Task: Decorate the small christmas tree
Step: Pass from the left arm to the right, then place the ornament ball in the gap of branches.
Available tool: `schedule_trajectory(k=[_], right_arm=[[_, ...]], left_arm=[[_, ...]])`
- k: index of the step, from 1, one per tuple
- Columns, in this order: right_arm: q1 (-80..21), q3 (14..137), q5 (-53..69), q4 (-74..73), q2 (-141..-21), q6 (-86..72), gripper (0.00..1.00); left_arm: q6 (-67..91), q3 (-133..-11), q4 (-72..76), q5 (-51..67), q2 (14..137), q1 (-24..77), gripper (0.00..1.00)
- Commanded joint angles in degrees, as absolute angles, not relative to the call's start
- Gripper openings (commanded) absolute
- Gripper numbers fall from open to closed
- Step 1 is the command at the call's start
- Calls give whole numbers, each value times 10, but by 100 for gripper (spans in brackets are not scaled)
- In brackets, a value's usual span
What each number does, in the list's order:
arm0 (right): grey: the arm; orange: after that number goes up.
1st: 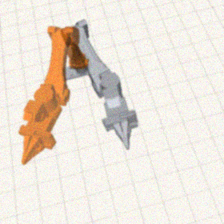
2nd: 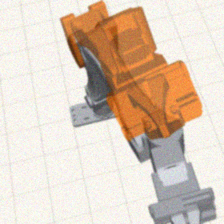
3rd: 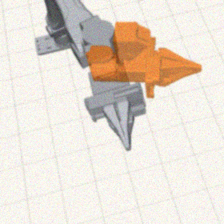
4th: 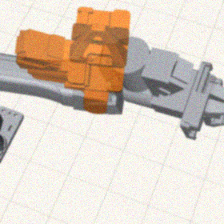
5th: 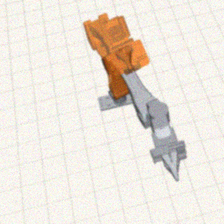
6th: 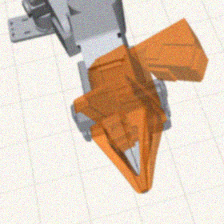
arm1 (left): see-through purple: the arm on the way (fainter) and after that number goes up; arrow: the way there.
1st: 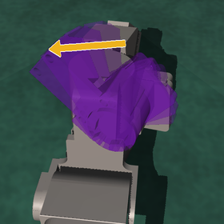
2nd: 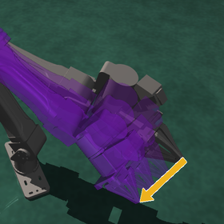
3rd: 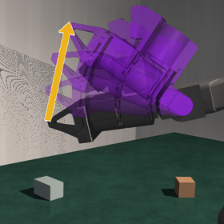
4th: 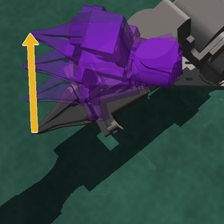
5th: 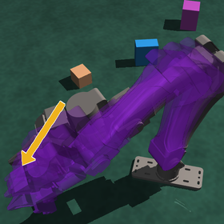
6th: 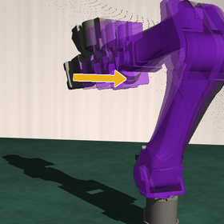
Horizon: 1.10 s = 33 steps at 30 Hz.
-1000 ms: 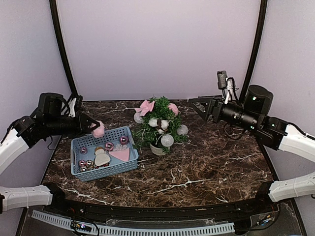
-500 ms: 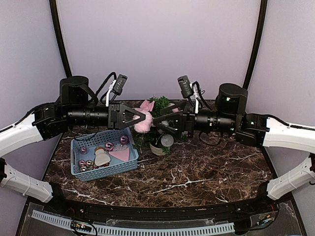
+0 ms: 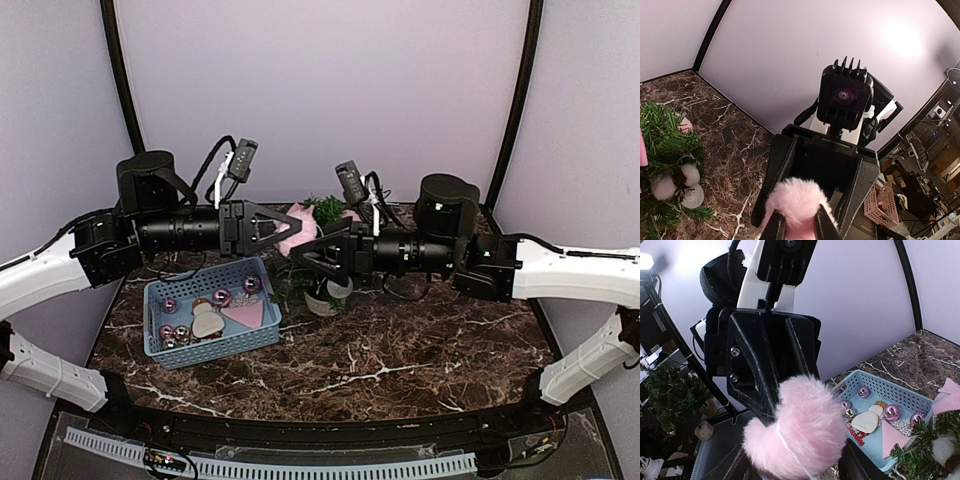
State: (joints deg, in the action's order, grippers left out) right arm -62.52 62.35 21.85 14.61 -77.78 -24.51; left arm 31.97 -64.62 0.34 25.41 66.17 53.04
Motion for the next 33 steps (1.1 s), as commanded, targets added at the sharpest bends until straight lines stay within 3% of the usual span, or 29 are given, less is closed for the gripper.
schedule_trajectory(k=[1, 3, 7, 13, 15, 20, 23, 28, 33], right_arm=[[-631, 626, 192, 200, -776, -271, 60], [-631, 618, 180, 207, -771, -274, 59], [-631, 614, 175, 210, -767, -275, 30], [-630, 605, 179, 210, -766, -278, 0], [-631, 598, 173, 212, -760, -281, 0], [-628, 576, 89, 161, -723, -276, 0], [-610, 557, -3, 91, -687, -275, 0], [-515, 468, -40, 60, -625, -325, 0], [-453, 409, -8, 95, -634, -342, 0]], left_arm=[[325, -633, 33, 268, 648, 534, 0], [326, -631, 33, 268, 648, 534, 0], [328, -631, 39, 268, 648, 534, 0], [331, -630, 46, 254, 648, 533, 0], [334, -627, 46, 245, 648, 533, 4], [341, -620, 11, 165, 638, 534, 56], [361, -611, -54, 79, 624, 532, 75], [425, -561, -97, 58, 604, 492, 83], [481, -482, -65, 114, 606, 435, 67]])
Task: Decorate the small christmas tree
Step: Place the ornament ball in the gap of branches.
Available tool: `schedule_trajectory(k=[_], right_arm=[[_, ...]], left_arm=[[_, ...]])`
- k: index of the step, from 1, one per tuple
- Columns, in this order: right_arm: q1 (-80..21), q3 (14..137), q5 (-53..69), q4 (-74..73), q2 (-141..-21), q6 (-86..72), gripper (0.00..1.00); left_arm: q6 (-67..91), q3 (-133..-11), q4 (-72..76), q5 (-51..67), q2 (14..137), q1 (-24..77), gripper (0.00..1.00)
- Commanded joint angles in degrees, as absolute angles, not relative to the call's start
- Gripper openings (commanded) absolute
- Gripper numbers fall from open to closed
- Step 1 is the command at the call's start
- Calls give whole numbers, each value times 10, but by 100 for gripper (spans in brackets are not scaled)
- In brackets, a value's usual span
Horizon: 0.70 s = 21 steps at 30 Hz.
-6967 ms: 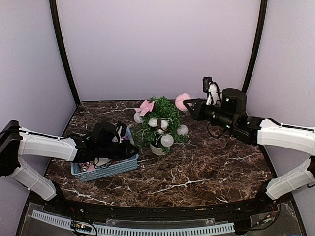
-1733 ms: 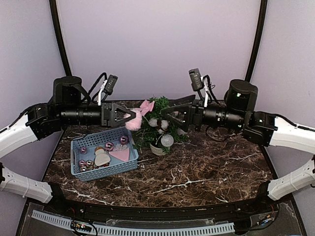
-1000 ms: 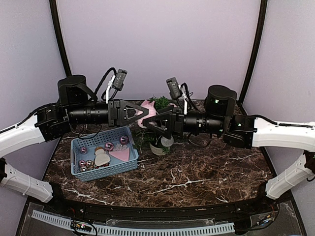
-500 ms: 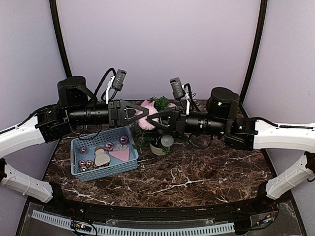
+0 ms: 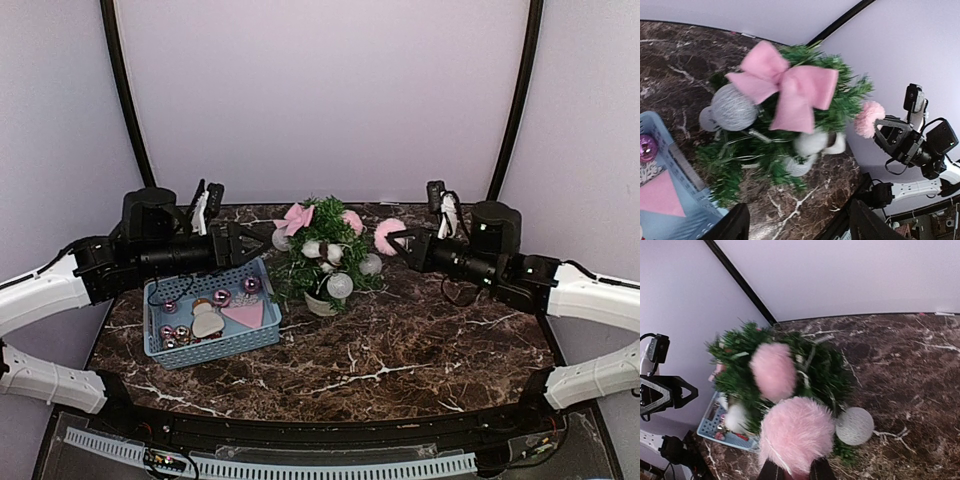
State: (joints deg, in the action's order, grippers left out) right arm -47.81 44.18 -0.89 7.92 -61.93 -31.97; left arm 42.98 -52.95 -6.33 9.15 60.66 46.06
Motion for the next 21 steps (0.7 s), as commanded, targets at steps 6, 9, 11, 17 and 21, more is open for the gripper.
schedule_trajectory(k=[6, 9, 11, 17, 21], right_arm=[[-435, 402, 28, 166, -705, -347, 0], [-433, 408, 46, 194, -734, -346, 0], [-432, 412, 54, 207, -750, -342, 0], [-431, 426, 84, 232, -801, -340, 0], [-430, 429, 114, 261, -823, -344, 0]], left_arm=[[480, -456, -28, 128, 638, 430, 55], [480, -452, -5, 139, 655, 430, 52], [481, -451, 13, 146, 668, 430, 52], [488, -451, 63, 179, 717, 429, 50], [486, -464, 77, 196, 750, 429, 49]])
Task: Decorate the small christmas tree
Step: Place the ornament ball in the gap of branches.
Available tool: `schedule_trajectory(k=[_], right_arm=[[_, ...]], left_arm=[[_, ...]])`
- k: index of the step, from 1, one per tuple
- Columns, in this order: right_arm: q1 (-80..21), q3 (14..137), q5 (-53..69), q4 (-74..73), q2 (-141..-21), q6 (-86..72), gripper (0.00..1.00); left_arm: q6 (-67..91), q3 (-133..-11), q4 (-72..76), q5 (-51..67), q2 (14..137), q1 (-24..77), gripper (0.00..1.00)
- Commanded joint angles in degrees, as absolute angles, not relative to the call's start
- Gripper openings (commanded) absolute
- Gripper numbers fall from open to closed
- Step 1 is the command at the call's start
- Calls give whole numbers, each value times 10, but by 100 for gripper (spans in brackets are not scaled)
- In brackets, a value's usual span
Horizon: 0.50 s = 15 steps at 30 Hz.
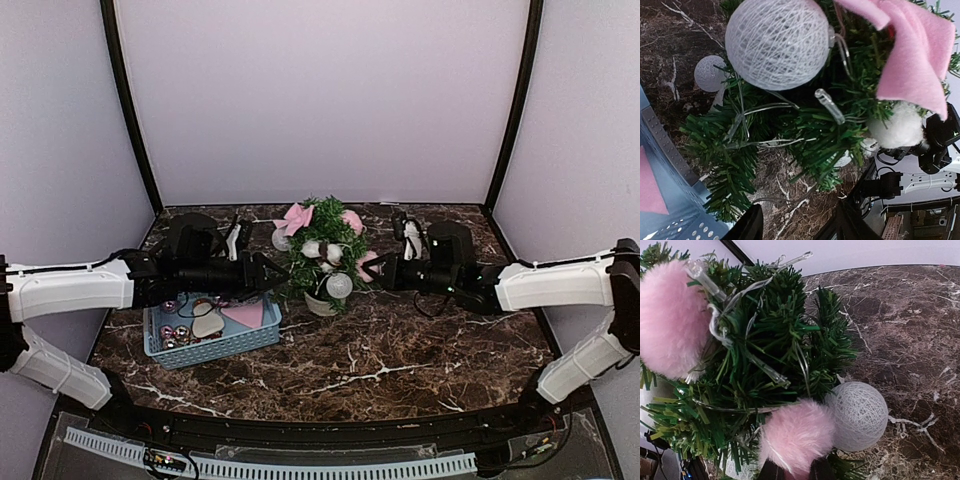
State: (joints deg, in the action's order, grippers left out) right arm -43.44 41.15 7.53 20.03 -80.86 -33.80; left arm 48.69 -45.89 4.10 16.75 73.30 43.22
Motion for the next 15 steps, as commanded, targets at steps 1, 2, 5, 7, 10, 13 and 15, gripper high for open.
schedule_trajectory(k=[1, 2, 5, 7, 10, 13, 15], right_arm=[[-431, 429, 119, 266, -827, -344, 0], [-430, 430, 124, 274, -831, -344, 0], [-431, 435, 132, 280, -839, -342, 0], [-430, 438, 135, 281, -844, -340, 0], [-431, 439, 138, 286, -853, -340, 0], [-431, 440, 137, 290, -867, -340, 0], [-431, 440, 138, 295, -877, -342, 0]], left_arm=[[486, -466, 80, 198, 757, 429, 49], [485, -468, 83, 201, 763, 430, 49], [484, -470, 96, 206, 775, 430, 54], [486, -471, 103, 211, 783, 429, 55], [488, -473, 114, 217, 799, 430, 55], [490, -476, 127, 224, 810, 431, 47], [492, -478, 135, 227, 818, 431, 39]])
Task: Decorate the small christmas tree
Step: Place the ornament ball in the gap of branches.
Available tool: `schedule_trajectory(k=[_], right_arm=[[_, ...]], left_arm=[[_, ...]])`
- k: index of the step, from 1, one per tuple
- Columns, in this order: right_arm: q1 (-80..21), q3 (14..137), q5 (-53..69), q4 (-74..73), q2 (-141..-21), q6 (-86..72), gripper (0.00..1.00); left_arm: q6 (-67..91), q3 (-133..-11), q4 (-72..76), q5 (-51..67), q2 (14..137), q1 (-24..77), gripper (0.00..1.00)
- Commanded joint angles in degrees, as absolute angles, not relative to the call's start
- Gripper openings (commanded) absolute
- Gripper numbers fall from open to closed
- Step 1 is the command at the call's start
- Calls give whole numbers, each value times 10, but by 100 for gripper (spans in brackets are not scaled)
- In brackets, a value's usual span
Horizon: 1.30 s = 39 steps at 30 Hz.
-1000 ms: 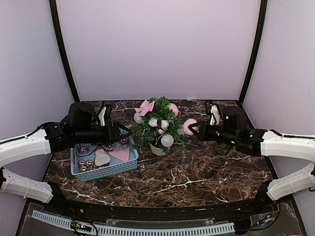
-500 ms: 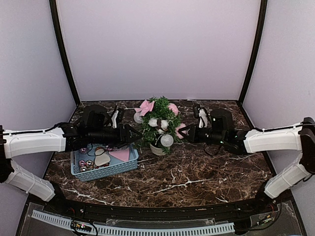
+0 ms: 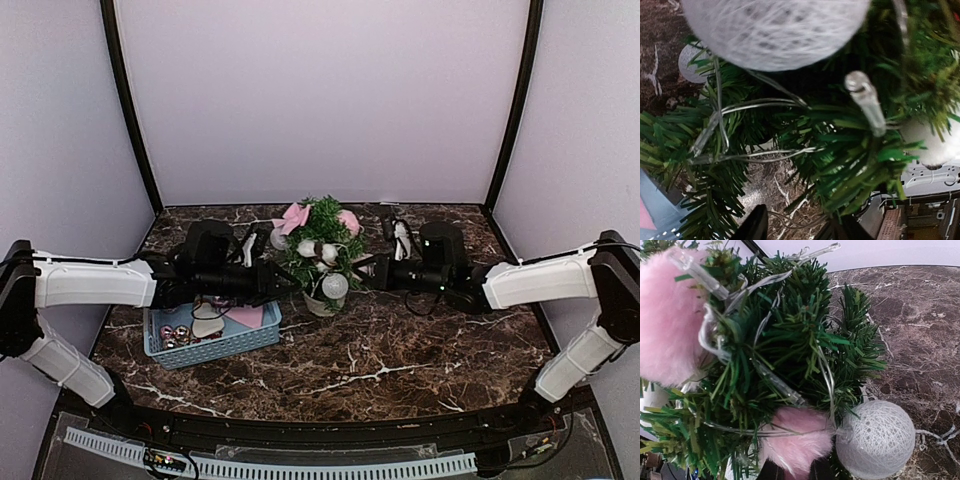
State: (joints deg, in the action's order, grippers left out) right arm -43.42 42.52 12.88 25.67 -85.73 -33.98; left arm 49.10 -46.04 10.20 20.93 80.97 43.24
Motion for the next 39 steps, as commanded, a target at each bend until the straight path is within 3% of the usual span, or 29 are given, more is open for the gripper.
schedule_trajectory(k=[1, 9, 19, 25, 32, 39], right_arm=[[-431, 440, 139, 298, -884, -343, 0], [-430, 444, 144, 313, -909, -343, 0], [-431, 451, 153, 320, -927, -346, 0], [-430, 436, 141, 306, -890, -347, 19], [-430, 409, 111, 245, -813, -334, 41], [-427, 377, 69, 194, -746, -325, 50]], left_arm=[[492, -479, 138, 227, 822, 432, 33], [498, -479, 148, 234, 836, 437, 10], [502, -480, 156, 235, 843, 442, 0], [499, -479, 136, 220, 823, 442, 4], [486, -474, 85, 184, 779, 443, 20], [485, -457, 49, 162, 736, 438, 31]])
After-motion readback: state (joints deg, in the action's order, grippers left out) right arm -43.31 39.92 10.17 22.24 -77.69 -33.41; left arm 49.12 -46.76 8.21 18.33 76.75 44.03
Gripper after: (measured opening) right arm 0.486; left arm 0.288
